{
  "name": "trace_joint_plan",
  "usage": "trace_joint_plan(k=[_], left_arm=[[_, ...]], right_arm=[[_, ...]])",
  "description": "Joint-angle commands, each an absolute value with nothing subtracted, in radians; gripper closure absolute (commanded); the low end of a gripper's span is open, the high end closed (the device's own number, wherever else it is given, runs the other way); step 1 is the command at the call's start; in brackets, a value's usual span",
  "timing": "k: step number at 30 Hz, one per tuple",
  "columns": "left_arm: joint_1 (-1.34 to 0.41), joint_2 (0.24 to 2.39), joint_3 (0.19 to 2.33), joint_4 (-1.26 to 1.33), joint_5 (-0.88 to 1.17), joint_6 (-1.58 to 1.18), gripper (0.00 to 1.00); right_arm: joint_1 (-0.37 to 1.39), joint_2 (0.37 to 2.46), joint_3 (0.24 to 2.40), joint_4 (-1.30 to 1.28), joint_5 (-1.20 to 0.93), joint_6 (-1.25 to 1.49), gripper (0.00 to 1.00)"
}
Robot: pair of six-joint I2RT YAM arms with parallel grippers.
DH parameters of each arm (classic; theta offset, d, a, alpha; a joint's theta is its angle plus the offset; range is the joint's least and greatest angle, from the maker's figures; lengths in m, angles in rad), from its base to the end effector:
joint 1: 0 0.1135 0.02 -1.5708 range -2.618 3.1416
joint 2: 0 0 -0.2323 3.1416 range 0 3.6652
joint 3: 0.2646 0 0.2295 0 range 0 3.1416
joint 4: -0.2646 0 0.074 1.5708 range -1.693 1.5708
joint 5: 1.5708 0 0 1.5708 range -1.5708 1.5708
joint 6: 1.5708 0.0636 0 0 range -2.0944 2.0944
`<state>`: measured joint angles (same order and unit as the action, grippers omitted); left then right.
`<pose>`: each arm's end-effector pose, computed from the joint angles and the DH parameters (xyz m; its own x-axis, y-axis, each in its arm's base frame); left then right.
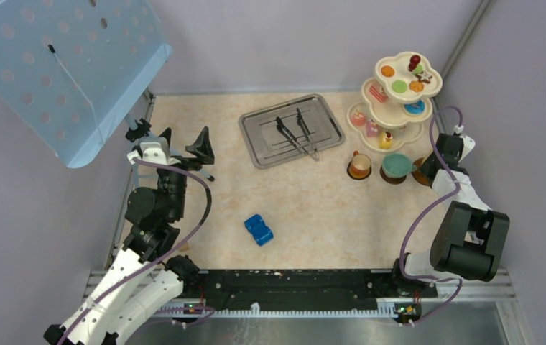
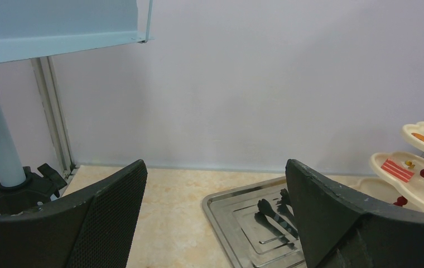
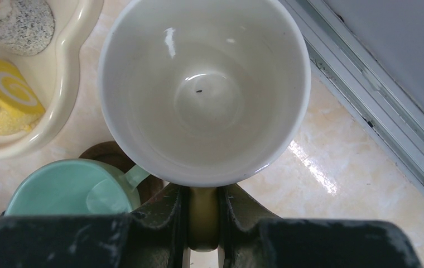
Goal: Serve the afternoon tea
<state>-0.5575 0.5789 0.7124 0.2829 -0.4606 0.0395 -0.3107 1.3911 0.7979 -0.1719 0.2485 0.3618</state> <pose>0.1481 -0.0590 0.3825 0.3481 -0.1753 -0.9209 0.1153 0.9829 -0.1435 0.2747 -0.1046 0.1740 -0.4521 0.5055 -0.7349 0.6686 0.7374 0.0960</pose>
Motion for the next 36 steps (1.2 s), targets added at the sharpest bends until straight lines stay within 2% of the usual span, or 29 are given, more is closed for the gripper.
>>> trace_joint_plan(k=[1,10,12,17,22,25,27,29,34,36], left_arm=[[-0.553,0.58,0.738,0.306,-0.464,0.036,0.01],[-0.554,0.577,0.739,0.303,-0.458,0.034,0.01],[-0.554,0.573,0.739,0.302,-0.459,0.034,0.01],[-0.553,0.575,0.74,0.303,-0.458,0.034,0.01],[-0.551,0.58,0.74,0.304,-0.452,0.027,0.01],[-0.551,0.583,0.742,0.301,-0.441,0.018,0.01],[-0.551,0.586,0.741,0.299,-0.44,0.018,0.01],[-0.551,0.588,0.742,0.299,-0.44,0.02,0.01],[-0.554,0.619,0.753,0.29,-0.426,0.018,0.01],[-0.554,0.646,0.762,0.286,-0.421,0.009,0.01]], right_arm=[[-0.316,1.39,0.807,-0.054,0.234,0.347,1.0],[-0.312,1.399,0.798,-0.088,0.249,0.358,0.99],[-0.311,1.402,0.789,-0.078,0.239,0.359,0.91],[-0.298,1.388,0.819,-0.133,0.269,0.363,0.59],[-0.27,1.274,0.859,-0.254,0.344,0.359,0.43],[-0.255,1.194,0.895,-0.366,0.349,0.36,0.28],[-0.222,1.12,0.915,-0.431,0.352,0.352,0.22],[-0.164,1.042,0.957,-0.498,0.331,0.331,0.12],[0.039,0.916,1.138,-0.632,0.13,0.302,0.1],[0.062,0.911,1.227,-0.653,0.002,0.324,0.1]])
